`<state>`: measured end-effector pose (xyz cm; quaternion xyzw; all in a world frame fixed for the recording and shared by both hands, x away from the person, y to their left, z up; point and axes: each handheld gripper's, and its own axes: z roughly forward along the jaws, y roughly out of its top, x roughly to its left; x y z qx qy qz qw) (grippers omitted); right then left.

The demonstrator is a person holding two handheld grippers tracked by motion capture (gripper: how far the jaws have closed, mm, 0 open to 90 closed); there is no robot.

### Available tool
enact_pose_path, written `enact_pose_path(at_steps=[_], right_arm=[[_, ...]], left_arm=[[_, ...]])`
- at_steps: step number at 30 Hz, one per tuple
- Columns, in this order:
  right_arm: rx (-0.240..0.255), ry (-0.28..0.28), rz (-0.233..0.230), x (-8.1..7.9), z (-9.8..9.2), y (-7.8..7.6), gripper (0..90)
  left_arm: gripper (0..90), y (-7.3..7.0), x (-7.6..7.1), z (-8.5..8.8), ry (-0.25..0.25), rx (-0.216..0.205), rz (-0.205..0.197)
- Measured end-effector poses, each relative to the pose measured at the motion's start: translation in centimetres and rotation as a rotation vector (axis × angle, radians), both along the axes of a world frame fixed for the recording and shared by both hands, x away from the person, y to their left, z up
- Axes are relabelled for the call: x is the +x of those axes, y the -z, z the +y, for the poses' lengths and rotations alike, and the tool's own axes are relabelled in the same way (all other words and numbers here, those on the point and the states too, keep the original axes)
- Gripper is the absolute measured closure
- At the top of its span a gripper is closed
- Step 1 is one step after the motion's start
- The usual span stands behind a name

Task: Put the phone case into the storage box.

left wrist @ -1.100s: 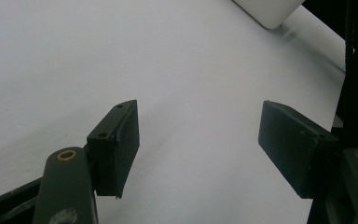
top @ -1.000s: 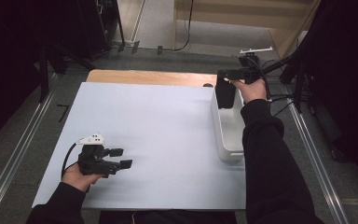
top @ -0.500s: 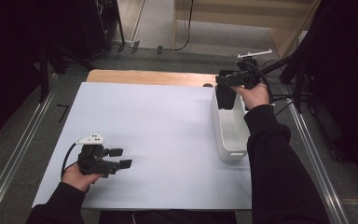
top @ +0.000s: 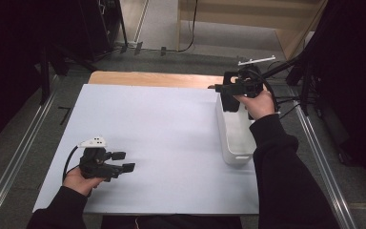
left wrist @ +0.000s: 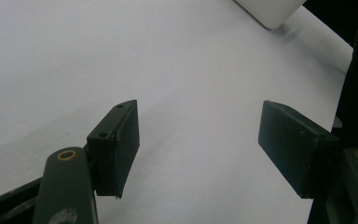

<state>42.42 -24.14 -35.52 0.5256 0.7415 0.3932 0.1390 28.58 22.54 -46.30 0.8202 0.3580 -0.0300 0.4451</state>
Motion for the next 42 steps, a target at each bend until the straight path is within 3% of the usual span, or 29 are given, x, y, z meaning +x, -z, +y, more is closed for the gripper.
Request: enact_pose_path(at_steps=[3,23,28,42], right_arm=[[0.005,-0.024,-0.012,-0.5,0.4,0.0,12.2],[0.028,-0.189,0.0,-3.9,3.0,1.5,12.2],[0.072,-0.225,0.014,-4.6,3.6,1.9,12.7],[0.11,-0.267,0.037,-6.4,4.9,3.9,12.7]], left_arm=[[28.7,0.0,0.0,0.0,0.001,0.003,0.001],[28.7,0.0,0.1,0.1,0.003,0.001,0.008],[28.7,-0.1,0.1,0.2,0.001,0.002,0.011],[28.7,-0.1,0.1,0.2,0.006,0.004,0.011]])
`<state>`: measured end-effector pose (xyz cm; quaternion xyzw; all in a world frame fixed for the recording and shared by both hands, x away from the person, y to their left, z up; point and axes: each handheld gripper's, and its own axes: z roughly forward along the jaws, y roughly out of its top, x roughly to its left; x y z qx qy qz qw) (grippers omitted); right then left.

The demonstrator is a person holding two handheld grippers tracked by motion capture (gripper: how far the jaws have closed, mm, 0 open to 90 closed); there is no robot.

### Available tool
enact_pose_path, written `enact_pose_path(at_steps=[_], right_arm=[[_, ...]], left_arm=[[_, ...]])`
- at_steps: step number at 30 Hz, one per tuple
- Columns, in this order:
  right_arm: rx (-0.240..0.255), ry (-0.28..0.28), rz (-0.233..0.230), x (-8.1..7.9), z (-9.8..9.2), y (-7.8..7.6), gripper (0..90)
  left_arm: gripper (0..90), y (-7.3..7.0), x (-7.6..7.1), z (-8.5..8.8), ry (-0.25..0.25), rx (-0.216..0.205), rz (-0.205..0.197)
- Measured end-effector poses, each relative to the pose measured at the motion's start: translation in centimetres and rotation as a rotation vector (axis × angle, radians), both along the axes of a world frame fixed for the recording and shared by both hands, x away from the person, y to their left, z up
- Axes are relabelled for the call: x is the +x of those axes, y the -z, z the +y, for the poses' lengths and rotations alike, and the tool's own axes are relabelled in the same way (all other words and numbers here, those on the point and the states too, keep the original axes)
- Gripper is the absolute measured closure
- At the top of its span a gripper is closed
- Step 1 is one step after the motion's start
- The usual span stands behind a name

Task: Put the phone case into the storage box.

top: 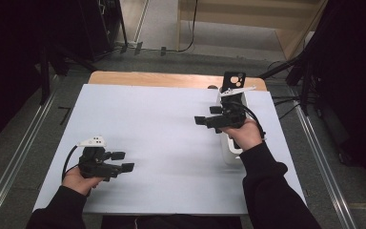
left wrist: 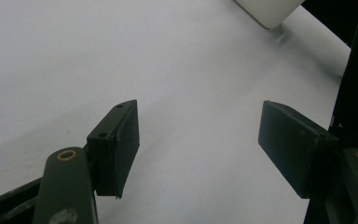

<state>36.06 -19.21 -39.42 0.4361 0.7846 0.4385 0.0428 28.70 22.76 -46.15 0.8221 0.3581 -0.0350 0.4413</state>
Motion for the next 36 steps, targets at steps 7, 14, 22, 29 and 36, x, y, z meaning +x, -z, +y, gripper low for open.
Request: enact_pose_path(at_steps=[7,14,22,29,36], right_arm=[[0.012,-0.026,0.004,-0.6,0.2,0.6,16.0],[0.029,-0.058,0.019,-1.6,0.7,1.3,19.0],[0.027,-0.081,0.023,-3.1,1.1,1.8,19.8],[0.015,-0.115,0.0,-4.6,1.2,2.2,22.9],[0.023,-0.13,0.0,-6.0,1.1,2.7,22.9]], left_arm=[[28.7,0.0,-0.1,0.0,0.008,0.002,-0.005],[28.7,-0.1,-0.1,-0.1,0.005,-0.001,-0.004],[28.7,-0.1,-0.1,-0.1,0.008,-0.003,-0.005],[28.7,-0.1,-0.1,0.0,0.006,-0.006,-0.003],[28.8,-0.2,-0.1,0.0,0.007,-0.005,-0.004]])
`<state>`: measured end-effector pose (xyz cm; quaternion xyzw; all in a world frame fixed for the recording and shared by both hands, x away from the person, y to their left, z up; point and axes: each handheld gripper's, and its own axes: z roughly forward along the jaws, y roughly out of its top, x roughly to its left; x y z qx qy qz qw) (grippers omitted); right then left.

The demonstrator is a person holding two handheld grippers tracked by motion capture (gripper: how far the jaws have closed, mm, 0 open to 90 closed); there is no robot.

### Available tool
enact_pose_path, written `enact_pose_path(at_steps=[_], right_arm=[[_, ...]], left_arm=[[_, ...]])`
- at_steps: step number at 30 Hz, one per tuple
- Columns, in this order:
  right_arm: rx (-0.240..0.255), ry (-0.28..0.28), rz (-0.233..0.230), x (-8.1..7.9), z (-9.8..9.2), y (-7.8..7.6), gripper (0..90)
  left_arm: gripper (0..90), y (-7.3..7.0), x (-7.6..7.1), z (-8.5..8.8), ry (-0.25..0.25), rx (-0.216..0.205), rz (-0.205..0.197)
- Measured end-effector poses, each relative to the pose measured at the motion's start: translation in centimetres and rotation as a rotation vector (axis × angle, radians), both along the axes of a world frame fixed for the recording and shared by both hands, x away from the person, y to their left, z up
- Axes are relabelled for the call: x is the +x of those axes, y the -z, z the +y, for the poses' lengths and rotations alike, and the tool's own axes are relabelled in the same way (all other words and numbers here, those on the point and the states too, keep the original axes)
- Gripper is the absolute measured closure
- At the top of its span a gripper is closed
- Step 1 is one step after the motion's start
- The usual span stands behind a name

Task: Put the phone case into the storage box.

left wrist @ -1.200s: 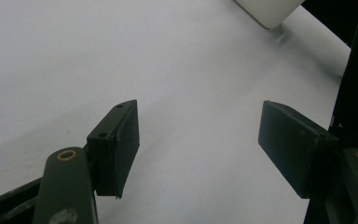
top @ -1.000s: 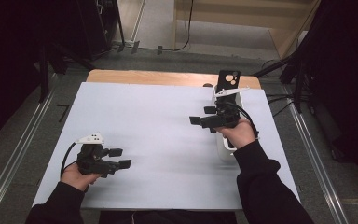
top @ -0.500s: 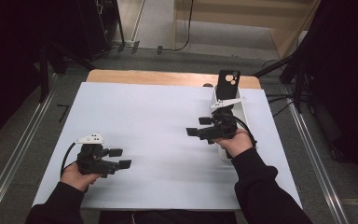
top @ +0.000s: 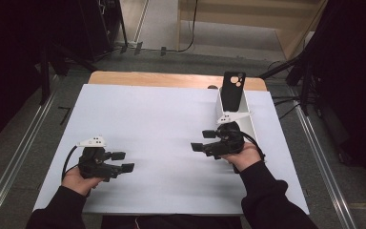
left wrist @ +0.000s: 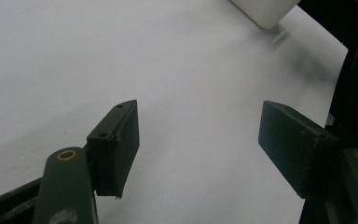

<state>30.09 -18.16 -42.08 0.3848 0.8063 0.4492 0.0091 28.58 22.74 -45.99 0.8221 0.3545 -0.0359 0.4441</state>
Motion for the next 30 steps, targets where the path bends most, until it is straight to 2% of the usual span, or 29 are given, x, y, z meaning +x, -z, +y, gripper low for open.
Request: enact_pose_path(at_steps=[24,30], right_arm=[[-0.005,-0.009,-0.034,-3.9,-1.9,2.4,24.7],[-0.031,-0.03,-0.04,-4.6,-2.0,3.0,24.7]], left_arm=[[28.7,-0.1,-0.1,-0.1,0.005,0.004,-0.001],[28.7,-0.1,-0.1,0.0,0.003,-0.002,-0.005]])
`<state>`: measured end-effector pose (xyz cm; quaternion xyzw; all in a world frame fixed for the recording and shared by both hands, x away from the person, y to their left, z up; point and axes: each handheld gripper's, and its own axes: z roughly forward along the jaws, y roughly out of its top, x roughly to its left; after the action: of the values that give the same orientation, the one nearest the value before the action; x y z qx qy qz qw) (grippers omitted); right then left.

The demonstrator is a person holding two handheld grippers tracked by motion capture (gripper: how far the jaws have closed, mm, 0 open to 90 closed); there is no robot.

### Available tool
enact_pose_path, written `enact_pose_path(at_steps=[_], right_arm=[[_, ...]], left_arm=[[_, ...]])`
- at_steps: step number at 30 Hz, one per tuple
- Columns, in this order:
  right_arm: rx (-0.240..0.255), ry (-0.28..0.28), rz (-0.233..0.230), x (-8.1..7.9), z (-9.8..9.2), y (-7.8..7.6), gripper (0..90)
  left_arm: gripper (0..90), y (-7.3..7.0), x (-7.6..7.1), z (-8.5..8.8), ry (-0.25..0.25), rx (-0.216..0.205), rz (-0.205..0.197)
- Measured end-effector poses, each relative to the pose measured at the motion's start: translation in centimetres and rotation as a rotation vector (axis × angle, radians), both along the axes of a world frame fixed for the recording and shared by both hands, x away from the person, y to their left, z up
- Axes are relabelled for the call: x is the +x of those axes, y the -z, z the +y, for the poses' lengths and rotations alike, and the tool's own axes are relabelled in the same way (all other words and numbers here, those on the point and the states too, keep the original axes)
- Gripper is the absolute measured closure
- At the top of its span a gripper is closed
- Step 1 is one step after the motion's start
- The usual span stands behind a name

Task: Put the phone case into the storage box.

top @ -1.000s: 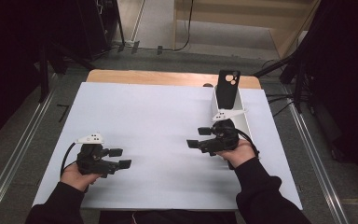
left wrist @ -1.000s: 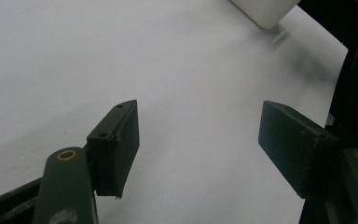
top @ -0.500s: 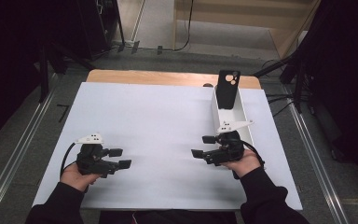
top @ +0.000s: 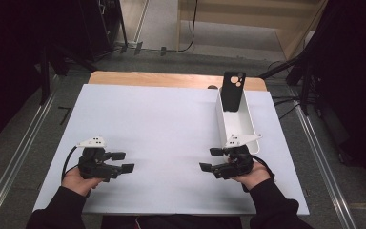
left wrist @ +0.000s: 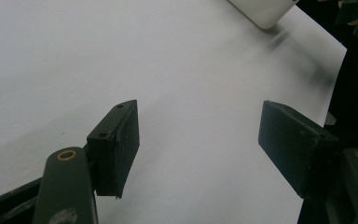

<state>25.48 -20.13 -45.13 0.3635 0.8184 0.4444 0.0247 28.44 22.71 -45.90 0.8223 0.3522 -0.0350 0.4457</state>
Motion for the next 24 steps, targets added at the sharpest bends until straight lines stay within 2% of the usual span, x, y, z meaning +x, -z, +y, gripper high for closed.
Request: enact_pose_path(at_steps=[8,24], right_arm=[[-0.01,-0.011,0.004,-1.0,-0.3,1.0,24.7],[-0.045,-0.005,0.016,-2.5,-2.2,2.6,24.7]], left_arm=[[28.7,0.0,-0.1,0.0,0.0,0.002,-0.002],[28.7,0.1,-0.6,-0.1,0.014,0.011,0.009]])
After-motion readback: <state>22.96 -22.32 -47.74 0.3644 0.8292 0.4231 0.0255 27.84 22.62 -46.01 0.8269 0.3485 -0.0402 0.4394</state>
